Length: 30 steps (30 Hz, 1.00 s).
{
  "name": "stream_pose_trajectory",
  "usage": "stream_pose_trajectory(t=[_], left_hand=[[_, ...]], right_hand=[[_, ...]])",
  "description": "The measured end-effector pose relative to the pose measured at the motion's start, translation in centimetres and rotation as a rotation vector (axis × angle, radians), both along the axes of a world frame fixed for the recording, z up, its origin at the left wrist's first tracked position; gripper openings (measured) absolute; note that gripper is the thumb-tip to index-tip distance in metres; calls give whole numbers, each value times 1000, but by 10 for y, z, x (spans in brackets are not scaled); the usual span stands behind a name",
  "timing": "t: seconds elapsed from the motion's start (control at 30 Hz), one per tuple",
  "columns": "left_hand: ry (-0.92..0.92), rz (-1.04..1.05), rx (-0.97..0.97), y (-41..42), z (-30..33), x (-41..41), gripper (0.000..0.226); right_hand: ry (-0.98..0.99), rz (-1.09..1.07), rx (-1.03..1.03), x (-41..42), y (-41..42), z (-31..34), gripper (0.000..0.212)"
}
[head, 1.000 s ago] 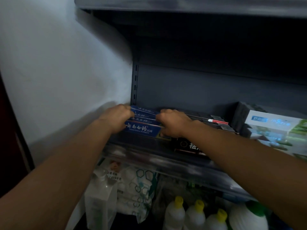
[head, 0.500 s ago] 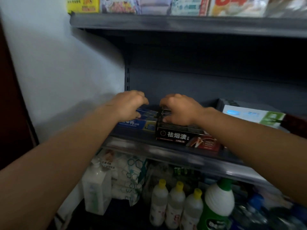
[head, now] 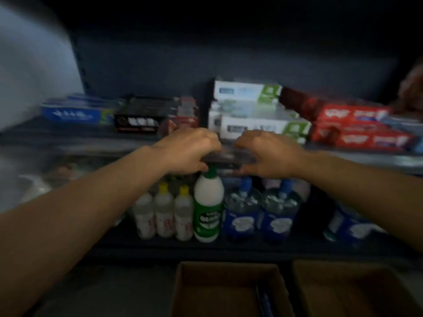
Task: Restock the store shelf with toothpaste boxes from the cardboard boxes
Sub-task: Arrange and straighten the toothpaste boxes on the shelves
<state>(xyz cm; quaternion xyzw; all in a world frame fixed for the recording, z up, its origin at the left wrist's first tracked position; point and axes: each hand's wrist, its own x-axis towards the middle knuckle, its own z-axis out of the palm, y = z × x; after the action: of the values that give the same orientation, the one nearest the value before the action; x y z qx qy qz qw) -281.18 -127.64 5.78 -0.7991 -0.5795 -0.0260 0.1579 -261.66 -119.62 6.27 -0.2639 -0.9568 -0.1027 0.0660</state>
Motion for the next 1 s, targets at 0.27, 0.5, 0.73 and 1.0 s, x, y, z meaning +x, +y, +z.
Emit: stream_pose_trajectory(t=[0.27,0.5,0.73,1.0], left_hand=[[-30,-276,-372,24,-172,109,49],[-41,-404,-595,36,-309,156,45],[-26,-541,-591,56,-394,166,42],[74,-490,-651,76,-439,195,42]], right_hand=[[-97,-140,-170,111,-1,-133,59],[-182,-139,-280,153,3,-220,59],[-223,-148,-337,171,15,-260,61],[-201,-147,-377,170,31,-283,57]])
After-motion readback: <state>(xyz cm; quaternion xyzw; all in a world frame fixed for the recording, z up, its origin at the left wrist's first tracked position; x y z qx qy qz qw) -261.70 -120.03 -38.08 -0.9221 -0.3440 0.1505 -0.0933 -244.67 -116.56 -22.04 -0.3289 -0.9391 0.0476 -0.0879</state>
